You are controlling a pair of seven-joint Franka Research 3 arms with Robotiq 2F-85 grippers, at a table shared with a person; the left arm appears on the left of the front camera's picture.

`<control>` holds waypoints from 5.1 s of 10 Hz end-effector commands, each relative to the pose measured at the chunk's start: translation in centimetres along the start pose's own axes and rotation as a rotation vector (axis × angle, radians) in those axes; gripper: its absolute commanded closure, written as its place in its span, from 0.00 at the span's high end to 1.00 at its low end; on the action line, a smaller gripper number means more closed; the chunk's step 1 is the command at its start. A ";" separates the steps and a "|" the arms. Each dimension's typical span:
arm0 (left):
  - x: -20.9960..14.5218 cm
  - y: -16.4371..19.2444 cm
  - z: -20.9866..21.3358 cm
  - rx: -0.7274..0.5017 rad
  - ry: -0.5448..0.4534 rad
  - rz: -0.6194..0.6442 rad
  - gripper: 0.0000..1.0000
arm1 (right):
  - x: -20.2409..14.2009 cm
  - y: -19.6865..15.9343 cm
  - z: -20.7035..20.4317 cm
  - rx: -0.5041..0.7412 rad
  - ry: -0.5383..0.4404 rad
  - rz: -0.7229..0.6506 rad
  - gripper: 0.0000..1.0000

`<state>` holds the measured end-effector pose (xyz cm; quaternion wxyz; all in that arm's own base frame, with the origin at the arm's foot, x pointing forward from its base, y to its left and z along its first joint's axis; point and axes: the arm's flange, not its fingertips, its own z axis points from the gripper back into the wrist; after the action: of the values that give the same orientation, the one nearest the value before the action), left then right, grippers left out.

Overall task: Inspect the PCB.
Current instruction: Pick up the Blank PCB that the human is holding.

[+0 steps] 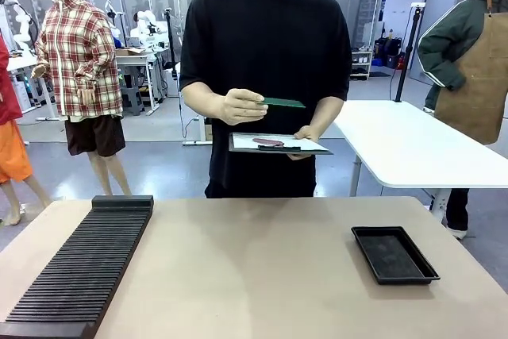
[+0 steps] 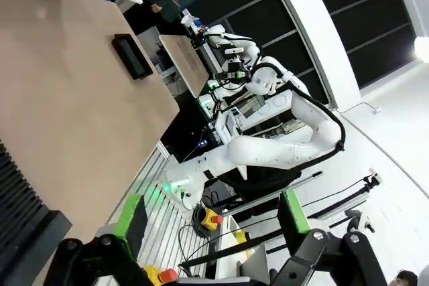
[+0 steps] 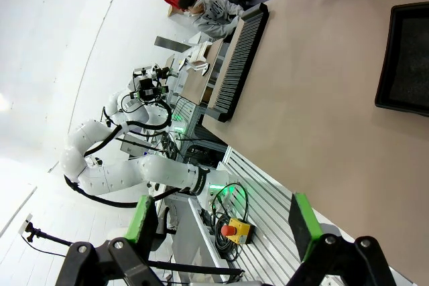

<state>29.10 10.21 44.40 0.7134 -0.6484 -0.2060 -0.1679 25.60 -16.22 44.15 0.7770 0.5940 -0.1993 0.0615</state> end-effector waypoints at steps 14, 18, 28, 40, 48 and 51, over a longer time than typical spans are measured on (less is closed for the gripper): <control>2.1 0.3 0.0 -0.026 0.045 0.037 1.00 | -0.1 0.1 0.2 0.006 0.000 0.024 1.00; 2.1 0.3 0.0 -0.026 0.045 0.037 1.00 | -0.1 0.1 0.2 0.006 0.000 0.024 1.00; 2.1 0.3 0.0 -0.026 0.045 0.037 1.00 | 6.2 5.4 -4.6 0.140 0.159 -0.388 1.00; 2.1 0.3 0.0 -0.026 0.045 0.037 1.00 | 15.7 5.9 -23.2 0.151 0.266 -0.737 1.00; 2.1 0.3 0.0 -0.026 0.045 0.037 1.00 | 18.1 5.2 -29.6 0.214 0.294 -0.743 0.65; 2.1 0.3 0.0 -0.026 0.045 0.037 1.00 | 18.8 4.3 -30.3 0.278 0.259 -0.754 0.00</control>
<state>30.83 10.21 44.68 0.7150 -0.6525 -0.1828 -0.1720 47.51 10.41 48.68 0.6856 0.6998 0.1567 -0.1252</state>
